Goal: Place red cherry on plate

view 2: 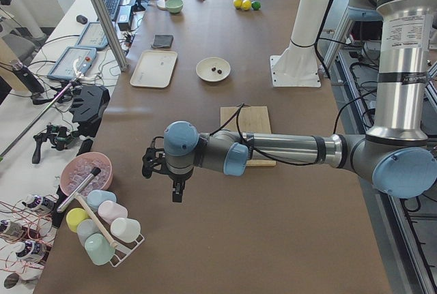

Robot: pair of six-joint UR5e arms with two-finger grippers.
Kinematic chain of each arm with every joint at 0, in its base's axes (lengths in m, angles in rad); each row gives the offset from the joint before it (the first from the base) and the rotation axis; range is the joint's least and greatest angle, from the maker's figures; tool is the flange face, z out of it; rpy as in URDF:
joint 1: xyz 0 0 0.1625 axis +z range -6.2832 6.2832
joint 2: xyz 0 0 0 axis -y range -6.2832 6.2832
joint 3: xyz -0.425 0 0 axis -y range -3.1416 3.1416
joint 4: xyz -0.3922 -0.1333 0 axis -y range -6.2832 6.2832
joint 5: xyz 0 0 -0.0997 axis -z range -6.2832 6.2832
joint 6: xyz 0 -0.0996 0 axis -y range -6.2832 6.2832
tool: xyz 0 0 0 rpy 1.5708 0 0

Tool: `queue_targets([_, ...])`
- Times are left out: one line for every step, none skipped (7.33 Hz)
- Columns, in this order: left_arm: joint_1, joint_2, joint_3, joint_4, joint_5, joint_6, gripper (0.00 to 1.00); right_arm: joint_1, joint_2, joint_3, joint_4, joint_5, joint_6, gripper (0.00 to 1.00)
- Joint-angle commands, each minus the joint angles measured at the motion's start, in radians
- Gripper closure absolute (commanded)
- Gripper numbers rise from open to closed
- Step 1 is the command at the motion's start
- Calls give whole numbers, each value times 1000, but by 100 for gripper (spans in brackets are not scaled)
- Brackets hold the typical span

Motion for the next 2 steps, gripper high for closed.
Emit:
queue_targets([2, -5, 4, 1, 1, -3, 2, 0, -1, -1, 0, -1, 1, 0])
queue_targets([2, -5, 2, 1, 1, -3, 2, 0, -3, -1, 0, -1, 1, 0])
